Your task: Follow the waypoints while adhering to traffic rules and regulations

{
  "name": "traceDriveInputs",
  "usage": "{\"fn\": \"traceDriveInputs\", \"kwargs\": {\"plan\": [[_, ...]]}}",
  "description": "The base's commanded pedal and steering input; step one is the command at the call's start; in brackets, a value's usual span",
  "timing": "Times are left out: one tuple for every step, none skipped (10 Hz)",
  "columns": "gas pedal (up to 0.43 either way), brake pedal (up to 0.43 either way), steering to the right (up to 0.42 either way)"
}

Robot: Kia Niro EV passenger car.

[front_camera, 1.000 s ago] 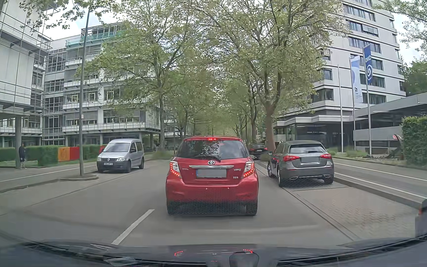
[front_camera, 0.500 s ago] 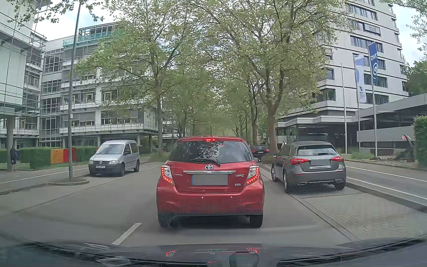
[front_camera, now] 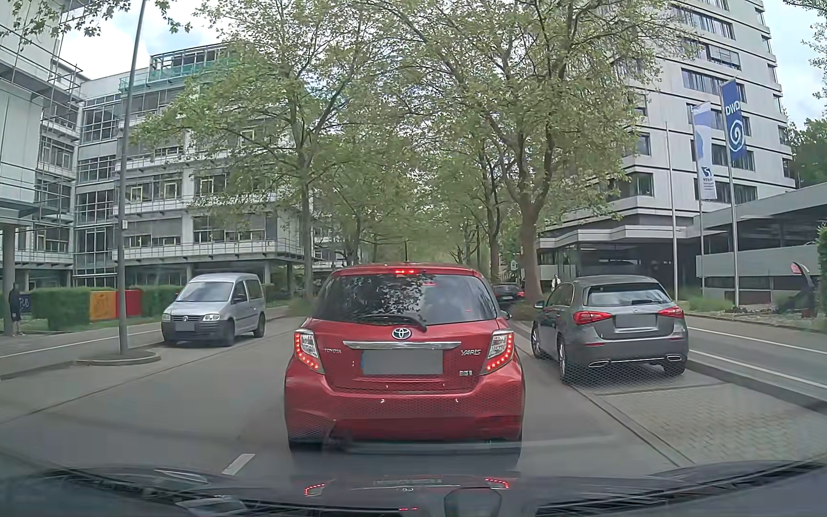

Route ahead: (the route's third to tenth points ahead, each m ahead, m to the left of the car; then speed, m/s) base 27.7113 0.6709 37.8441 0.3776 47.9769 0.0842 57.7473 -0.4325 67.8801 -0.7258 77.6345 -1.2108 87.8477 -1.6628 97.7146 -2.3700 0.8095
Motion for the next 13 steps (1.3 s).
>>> {"fn": "traceDriveInputs", "kwargs": {"plan": [[0.000, 0.232, -0.001], [0.000, 0.232, -0.001], [0.000, 0.220, -0.001], [0.000, 0.207, -0.001], [0.000, 0.201, -0.001], [0.000, 0.201, 0.000], [0.000, 0.201, 0.000], [0.000, 0.201, 0.000], [0.000, 0.201, 0.000], [0.000, 0.189, 0.000], [0.000, 0.189, 0.002], [0.000, 0.195, 0.004], [0.000, 0.207, 0.004]]}}
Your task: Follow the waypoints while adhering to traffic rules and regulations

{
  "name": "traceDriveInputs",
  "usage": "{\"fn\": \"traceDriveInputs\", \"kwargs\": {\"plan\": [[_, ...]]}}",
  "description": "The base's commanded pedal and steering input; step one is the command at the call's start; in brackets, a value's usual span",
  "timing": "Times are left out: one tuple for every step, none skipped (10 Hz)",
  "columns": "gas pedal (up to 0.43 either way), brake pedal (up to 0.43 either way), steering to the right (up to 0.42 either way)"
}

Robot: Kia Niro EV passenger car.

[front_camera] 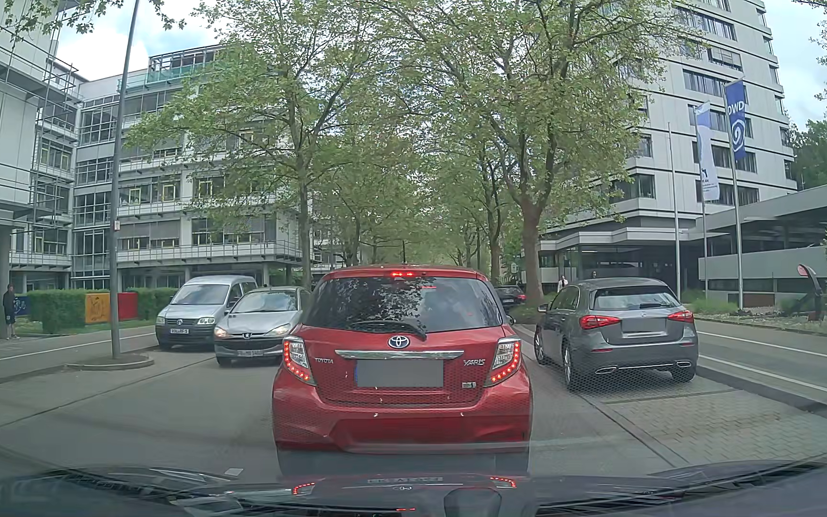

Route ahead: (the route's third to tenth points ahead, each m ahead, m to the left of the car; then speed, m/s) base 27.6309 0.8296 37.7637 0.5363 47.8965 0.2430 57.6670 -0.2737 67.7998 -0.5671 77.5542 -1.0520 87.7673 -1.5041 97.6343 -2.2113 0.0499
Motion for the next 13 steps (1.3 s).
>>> {"fn": "traceDriveInputs", "kwargs": {"plan": [[0.000, 0.207, 0.003], [0.000, 0.207, 0.003], [0.000, 0.207, 0.003], [0.000, 0.207, 0.003], [0.000, 0.207, 0.003], [0.000, 0.207, 0.003], [0.000, 0.207, 0.002], [0.000, 0.207, 0.001], [0.000, 0.207, 0.000], [0.000, 0.207, -0.001], [0.000, 0.207, -0.001], [0.000, 0.213, -0.001], [0.000, 0.213, -0.001]]}}
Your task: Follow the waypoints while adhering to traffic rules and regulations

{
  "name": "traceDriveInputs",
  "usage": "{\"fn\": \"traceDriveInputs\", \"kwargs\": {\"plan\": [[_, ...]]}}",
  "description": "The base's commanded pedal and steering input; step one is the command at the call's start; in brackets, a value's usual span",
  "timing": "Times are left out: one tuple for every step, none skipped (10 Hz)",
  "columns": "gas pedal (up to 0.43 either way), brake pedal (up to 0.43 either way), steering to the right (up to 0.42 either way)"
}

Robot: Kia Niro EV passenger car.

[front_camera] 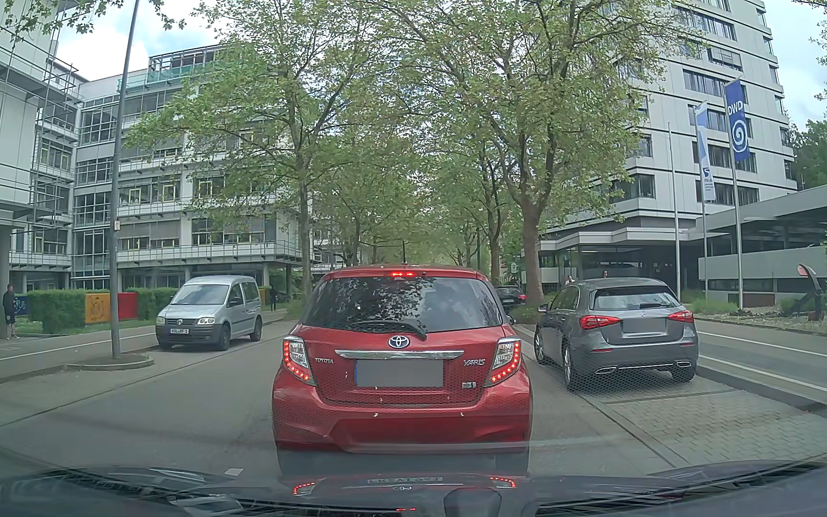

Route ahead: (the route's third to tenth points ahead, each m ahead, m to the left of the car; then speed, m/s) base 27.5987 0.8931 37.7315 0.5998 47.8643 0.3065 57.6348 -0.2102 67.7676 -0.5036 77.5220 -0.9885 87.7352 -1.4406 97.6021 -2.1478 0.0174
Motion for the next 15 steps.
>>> {"fn": "traceDriveInputs", "kwargs": {"plan": [[0.000, 0.207, -0.001], [0.000, 0.213, -0.001], [0.000, 0.213, -0.001], [0.000, 0.213, -0.001], [0.000, 0.213, -0.001], [0.000, 0.213, 0.000], [0.000, 0.213, 0.000], [0.000, 0.213, 0.000], [0.000, 0.213, 0.000], [0.000, 0.213, -0.001], [0.000, 0.213, 0.000], [0.000, 0.213, -0.001], [0.000, 0.213, -0.001], [0.000, 0.213, -0.001], [0.000, 0.213, -0.001]]}}
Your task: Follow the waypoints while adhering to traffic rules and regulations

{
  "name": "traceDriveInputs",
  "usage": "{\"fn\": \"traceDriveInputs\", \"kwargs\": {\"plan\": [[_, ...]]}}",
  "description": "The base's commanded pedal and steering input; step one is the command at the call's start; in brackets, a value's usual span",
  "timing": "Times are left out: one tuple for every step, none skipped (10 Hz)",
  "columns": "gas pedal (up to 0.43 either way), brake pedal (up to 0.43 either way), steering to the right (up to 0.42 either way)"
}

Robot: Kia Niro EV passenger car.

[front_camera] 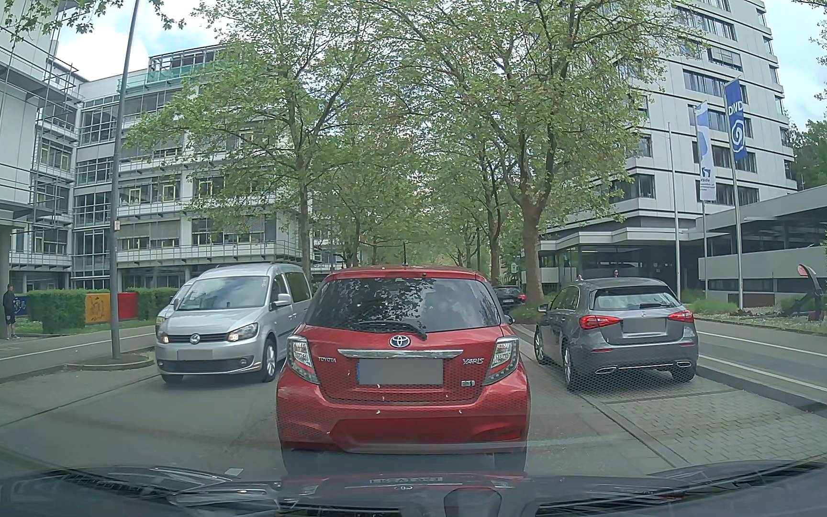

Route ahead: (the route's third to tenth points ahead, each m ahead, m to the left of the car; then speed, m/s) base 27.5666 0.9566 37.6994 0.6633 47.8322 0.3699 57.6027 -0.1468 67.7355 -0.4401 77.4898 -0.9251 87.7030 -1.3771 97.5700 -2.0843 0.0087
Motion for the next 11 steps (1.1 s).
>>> {"fn": "traceDriveInputs", "kwargs": {"plan": [[0.000, 0.220, -0.001], [0.000, 0.213, -0.001], [0.000, 0.213, -0.001], [0.000, 0.213, -0.001], [0.000, 0.195, -0.001], [0.000, 0.030, -0.001], [0.000, 0.000, -0.001], [0.000, 0.000, -0.001], [0.000, 0.000, -0.001], [0.000, 0.000, -0.001], [0.000, 0.000, -0.001]]}}
